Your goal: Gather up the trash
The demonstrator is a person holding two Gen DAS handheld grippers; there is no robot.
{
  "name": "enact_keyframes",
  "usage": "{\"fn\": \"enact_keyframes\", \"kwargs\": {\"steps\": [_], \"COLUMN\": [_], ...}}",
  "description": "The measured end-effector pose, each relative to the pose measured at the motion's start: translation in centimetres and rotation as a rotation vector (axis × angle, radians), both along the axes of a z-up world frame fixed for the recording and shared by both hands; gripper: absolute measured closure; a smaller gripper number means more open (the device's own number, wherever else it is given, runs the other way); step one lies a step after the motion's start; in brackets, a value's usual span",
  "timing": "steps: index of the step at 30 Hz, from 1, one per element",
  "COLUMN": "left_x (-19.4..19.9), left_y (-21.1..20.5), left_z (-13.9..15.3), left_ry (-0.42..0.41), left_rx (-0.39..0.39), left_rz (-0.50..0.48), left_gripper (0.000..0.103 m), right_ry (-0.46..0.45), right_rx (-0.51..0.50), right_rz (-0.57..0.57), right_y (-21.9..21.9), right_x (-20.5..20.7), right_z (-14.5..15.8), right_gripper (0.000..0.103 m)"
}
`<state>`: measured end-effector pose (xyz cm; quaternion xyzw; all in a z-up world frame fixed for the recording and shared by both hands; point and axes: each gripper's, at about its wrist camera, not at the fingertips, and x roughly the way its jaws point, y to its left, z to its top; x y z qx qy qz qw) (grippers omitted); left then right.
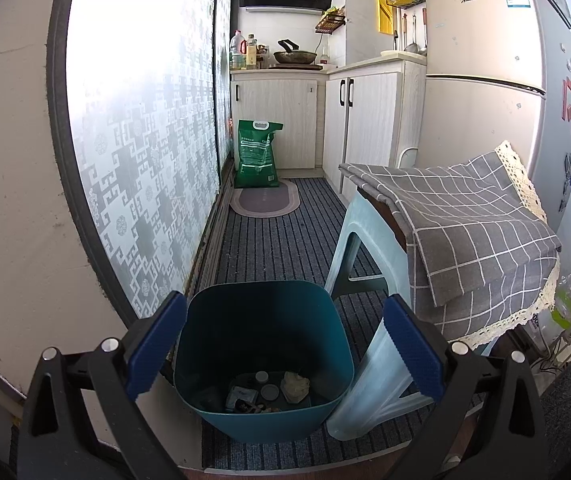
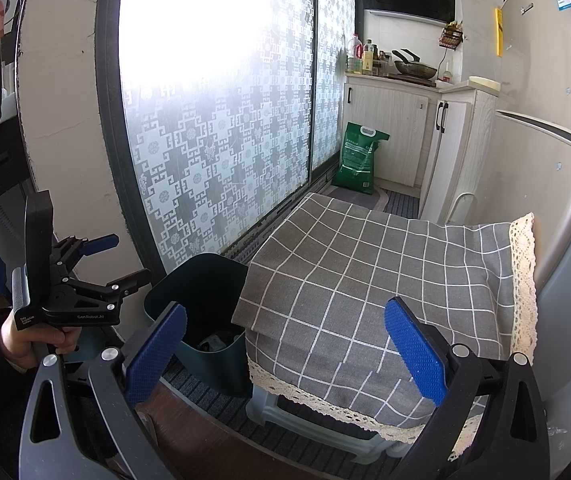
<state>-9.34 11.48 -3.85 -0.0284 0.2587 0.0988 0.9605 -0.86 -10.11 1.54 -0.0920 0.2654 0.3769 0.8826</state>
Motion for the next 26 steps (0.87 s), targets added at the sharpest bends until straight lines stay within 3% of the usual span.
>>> {"fn": "enact_keyframes", "kwargs": {"steps": [26], "left_x": [0.03], "left_y": [0.05], "left_z": [-0.15], "left_ry": [-0.003], "left_rx": [-0.018], "left_rz": [0.0], "left_gripper": [0.003], "right_ry": [-0.001], "right_rx": [-0.003], "right_rz": [0.004], "right_y": [-0.43], "right_x": [-0.03], "right_z": [-0.06], "right_gripper": [0.003]}}
